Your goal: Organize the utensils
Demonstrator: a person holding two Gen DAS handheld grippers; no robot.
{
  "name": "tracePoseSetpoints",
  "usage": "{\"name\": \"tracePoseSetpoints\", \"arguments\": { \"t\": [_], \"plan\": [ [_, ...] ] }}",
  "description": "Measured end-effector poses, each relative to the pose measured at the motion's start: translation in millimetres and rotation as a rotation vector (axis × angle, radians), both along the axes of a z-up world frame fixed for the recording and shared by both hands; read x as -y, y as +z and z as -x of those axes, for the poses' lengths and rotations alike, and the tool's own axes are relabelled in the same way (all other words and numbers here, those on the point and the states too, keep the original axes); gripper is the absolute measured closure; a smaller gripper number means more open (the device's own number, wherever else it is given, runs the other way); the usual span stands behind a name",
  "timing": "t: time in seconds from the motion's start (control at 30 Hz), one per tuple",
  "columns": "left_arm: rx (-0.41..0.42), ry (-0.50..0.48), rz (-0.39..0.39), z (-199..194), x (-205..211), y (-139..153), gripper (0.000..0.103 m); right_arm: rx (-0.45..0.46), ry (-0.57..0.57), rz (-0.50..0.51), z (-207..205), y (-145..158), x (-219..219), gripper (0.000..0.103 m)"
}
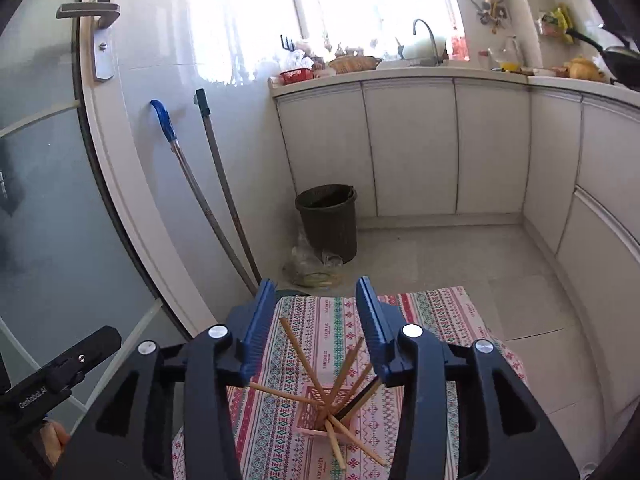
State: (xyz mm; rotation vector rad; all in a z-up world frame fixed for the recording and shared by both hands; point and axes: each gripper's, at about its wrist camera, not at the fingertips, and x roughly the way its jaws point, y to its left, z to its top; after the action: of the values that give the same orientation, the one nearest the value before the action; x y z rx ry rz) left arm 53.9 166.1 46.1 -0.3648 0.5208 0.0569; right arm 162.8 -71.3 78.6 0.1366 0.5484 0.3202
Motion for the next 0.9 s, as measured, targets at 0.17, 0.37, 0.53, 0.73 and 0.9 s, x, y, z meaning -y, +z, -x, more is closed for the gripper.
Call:
{"name": "tracePoseSetpoints", "arguments": {
  "t": [0.17,0.37,0.53,0.73,0.9],
  "plan": [
    [0.073,0.008,-0.063,18,29,3,0.020,0.013,-0.107,-0.021,32,-5,42,0.036],
    [0.113,0.063,-0.246,36,80,-6,0.011,0.055,-0.235,0.043,61,-18,71,0.016],
    [0.097,0.086,-0.360,48,110,-23,0.007,0.049,-0.294,0.096,82,-37,82,0.007],
    [0.189,0.136,-0.383,75,121,-38,0.007,0.052,-0.395,0.157,104,-52,97,0.007],
    [0.110,0.045,-0.366,74,132,-49,0.007,-0.027,-0.388,0.160,110,-66,104,0.007]
  ]
}}
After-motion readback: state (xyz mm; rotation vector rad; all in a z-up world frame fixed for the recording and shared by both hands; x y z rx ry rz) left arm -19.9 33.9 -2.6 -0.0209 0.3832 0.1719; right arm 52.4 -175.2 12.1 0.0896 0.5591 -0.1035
